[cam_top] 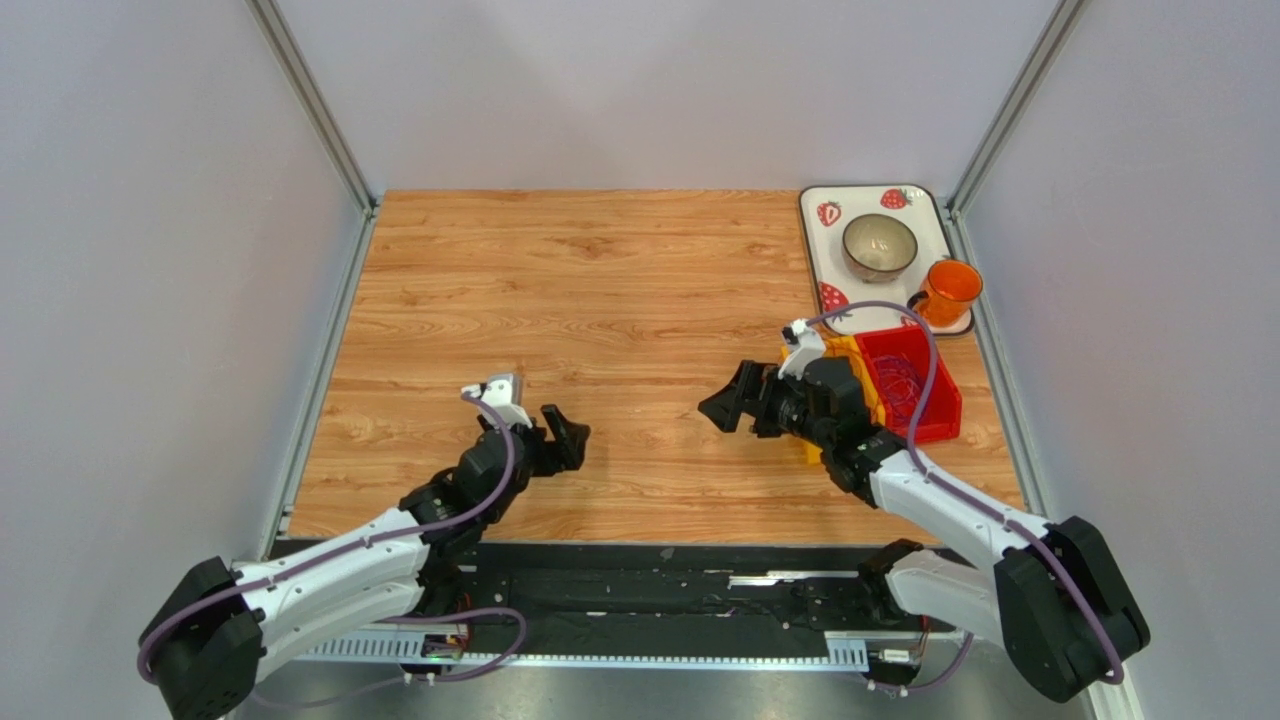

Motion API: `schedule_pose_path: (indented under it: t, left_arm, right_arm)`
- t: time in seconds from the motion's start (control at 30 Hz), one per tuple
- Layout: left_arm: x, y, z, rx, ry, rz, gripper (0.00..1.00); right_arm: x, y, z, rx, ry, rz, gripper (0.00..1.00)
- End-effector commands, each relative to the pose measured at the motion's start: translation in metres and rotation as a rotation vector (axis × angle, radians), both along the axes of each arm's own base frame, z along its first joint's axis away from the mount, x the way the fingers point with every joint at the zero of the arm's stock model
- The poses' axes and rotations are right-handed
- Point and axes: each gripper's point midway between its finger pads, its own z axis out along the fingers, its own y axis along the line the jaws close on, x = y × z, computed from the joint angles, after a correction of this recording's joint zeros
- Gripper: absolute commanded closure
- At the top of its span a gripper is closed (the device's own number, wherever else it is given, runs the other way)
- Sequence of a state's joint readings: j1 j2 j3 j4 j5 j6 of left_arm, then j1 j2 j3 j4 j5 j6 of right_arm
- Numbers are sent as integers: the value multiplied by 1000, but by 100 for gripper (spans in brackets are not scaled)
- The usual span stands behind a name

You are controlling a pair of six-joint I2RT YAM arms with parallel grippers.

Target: Untangle the cables

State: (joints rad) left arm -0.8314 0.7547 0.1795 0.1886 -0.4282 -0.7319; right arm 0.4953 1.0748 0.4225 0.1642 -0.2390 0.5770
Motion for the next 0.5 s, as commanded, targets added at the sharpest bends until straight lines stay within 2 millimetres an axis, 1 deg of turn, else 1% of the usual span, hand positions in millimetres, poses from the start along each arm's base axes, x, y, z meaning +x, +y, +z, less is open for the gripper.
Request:
schedule_pose_path:
  t: [0.0,0.47]
  left_arm:
    - [7,-5,11,-33,-25,18,15]
    - [6,-4,11,-36,-26,13,16]
  right_arm:
    - [18,9,29,26,-104,1,1]
    - [17,11,29,24,-107,14,1]
